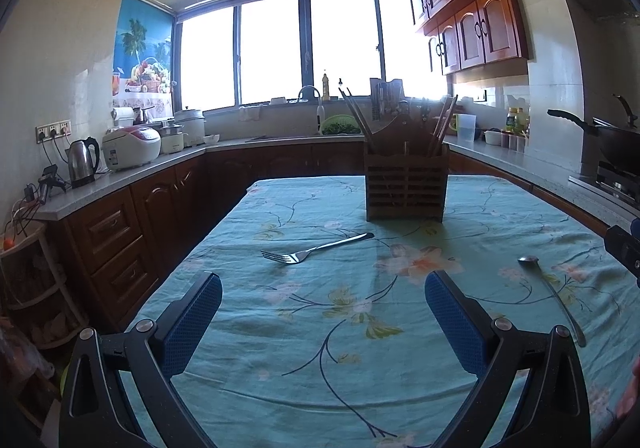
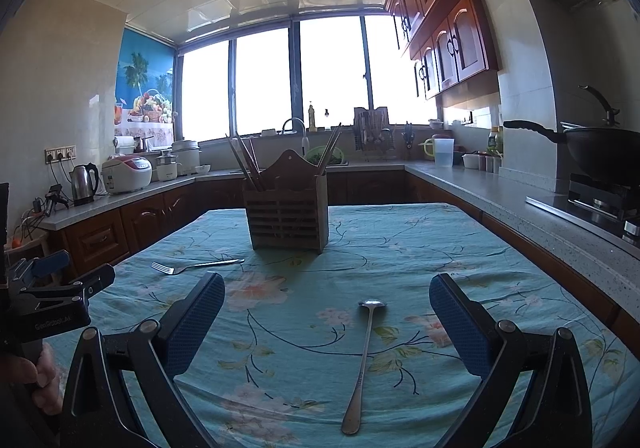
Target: Organize utensils
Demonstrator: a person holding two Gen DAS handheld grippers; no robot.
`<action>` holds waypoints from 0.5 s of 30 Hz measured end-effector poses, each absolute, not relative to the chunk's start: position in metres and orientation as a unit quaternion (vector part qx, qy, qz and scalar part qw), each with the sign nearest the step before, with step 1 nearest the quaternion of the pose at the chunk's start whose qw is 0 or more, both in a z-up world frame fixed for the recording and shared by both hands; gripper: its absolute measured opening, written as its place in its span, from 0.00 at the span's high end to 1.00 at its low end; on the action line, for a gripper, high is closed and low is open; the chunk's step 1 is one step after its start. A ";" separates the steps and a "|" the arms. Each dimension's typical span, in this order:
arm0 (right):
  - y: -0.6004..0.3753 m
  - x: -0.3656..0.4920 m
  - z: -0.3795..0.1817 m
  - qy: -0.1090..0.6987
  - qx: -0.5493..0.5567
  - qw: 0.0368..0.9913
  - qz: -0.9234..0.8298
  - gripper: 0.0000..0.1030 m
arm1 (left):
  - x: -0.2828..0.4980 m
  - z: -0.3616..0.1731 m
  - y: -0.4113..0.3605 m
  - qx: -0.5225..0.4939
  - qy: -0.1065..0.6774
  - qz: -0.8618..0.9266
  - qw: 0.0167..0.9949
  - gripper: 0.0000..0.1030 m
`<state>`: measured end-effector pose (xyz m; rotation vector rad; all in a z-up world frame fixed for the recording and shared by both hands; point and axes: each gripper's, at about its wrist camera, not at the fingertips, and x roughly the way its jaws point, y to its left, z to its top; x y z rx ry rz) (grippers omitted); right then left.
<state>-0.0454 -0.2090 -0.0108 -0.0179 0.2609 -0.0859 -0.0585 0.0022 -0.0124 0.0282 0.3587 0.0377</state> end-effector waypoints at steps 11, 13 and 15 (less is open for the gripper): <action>-0.209 -0.046 -0.010 0.130 -0.009 0.991 -0.042 0.00 | -0.059 -0.012 -0.002 0.015 0.178 0.019 0.984 0.01; -0.209 -0.046 -0.010 0.130 -0.009 0.991 -0.042 0.00 | -0.059 -0.012 -0.003 0.016 0.178 0.019 0.984 0.01; -0.208 -0.046 -0.010 0.130 -0.009 0.991 -0.042 0.00 | -0.059 -0.012 -0.003 0.015 0.179 0.018 0.984 0.01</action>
